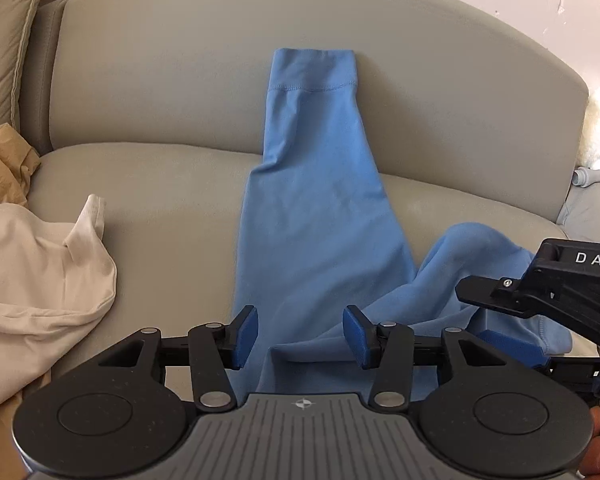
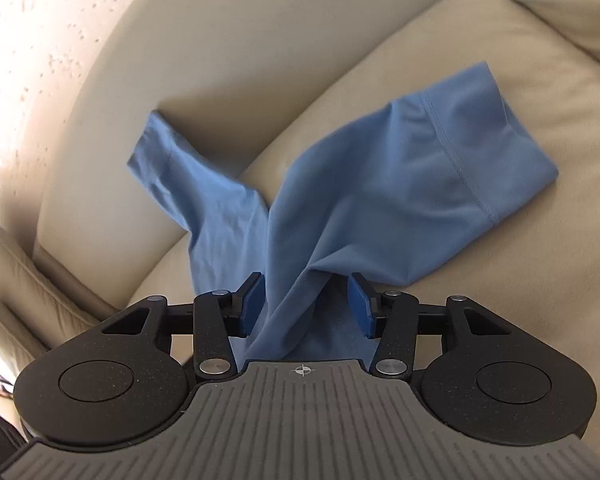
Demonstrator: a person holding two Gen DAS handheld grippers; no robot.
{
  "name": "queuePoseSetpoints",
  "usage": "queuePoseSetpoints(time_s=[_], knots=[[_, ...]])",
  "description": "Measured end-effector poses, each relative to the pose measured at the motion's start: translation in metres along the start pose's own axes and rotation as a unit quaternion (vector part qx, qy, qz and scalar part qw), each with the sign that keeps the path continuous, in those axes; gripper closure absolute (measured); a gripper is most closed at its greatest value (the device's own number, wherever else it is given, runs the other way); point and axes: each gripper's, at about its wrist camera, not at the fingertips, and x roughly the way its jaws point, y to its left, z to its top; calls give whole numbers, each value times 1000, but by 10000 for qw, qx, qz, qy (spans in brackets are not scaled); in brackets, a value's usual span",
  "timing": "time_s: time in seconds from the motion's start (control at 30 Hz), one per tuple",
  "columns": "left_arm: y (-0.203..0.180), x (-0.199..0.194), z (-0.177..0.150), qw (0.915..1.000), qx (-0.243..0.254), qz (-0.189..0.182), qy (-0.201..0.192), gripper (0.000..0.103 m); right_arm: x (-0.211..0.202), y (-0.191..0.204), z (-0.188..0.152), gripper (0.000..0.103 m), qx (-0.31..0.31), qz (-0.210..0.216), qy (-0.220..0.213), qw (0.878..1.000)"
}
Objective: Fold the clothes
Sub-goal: 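Grasp the crossed leg with the right gripper and lift it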
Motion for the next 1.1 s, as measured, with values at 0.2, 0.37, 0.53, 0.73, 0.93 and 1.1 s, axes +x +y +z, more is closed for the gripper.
queuePoseSetpoints(time_s=[0.2,0.37,0.53,0.73,0.93,1.1], knots=[[8,8,8,9997,-170,-147,-39,57,13,-6,2,53,373,-239,-289,9986],[8,10,9,9995,-138,-267,43,57,11,-3,5,89,74,-403,-435,9982],[10,5,15,9996,-34,-261,-133,57,6,24,6,100,-832,-693,-510,9928],[26,-2,30,9988,-6,-22,-494,57,-5,86,3,100,-2085,-713,-687,9730],[48,0,37,9977,-172,84,-647,57,33,156,7,100,-3099,-829,-710,9445],[70,8,44,9967,-237,417,-650,57,93,194,-3,99,-3754,-920,-318,9218]])
